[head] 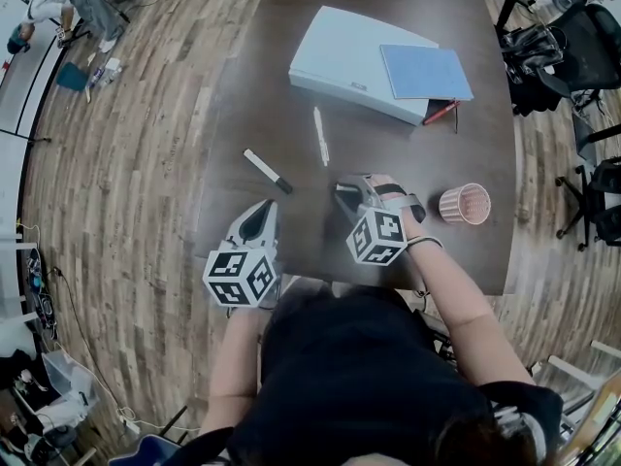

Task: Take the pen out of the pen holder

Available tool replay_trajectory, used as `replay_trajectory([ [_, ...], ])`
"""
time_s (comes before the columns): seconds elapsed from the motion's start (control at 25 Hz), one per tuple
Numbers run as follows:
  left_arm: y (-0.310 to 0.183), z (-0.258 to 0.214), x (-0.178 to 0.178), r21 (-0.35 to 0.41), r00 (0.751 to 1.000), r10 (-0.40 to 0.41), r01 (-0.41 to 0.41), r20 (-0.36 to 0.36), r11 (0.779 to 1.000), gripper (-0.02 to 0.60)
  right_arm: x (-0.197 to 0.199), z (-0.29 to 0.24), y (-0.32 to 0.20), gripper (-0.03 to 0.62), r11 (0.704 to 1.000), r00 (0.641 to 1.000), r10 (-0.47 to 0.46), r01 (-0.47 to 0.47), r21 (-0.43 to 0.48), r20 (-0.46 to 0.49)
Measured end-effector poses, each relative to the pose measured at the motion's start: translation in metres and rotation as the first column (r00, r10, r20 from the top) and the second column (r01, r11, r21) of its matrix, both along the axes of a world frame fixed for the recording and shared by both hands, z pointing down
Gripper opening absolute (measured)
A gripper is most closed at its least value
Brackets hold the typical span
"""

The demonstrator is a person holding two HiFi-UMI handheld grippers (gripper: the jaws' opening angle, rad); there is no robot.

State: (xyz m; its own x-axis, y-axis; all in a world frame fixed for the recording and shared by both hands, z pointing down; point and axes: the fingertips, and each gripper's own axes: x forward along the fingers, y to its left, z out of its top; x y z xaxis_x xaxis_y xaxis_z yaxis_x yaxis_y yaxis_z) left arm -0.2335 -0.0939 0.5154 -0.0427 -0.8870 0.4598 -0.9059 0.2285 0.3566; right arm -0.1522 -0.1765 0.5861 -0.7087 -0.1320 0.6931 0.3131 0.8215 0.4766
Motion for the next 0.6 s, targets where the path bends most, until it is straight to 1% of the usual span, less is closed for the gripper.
replay_trajectory([
  [0.12,0.002,0.002,0.0,-0.005,1.0,0.005,-0.005,0.0,1.0,0.035,-0.001,0.005,0.002,0.089,1.0,1.0,0.013,-0.014,-0.023,-0.009],
  [0.32,0.004,0.004,0.0,-0.01,1.0,0.008,-0.008,-0.007,1.0,0.035,-0.002,0.003,0.004,0.095,0.994,0.998,0.055,-0.054,-0.094,0.001],
  [0.52,0.0,0.003,0.004,-0.003,1.0,0.023,-0.023,-0.01,1.0,0.035,0.001,-0.013,0.0,0.097,0.985,0.993,0.111,-0.103,-0.139,0.051],
  [0.6,-0.001,0.002,0.004,-0.002,1.0,0.027,-0.027,-0.01,1.0,0.035,0.003,-0.025,-0.002,0.094,0.977,0.987,0.141,-0.126,-0.172,0.082],
])
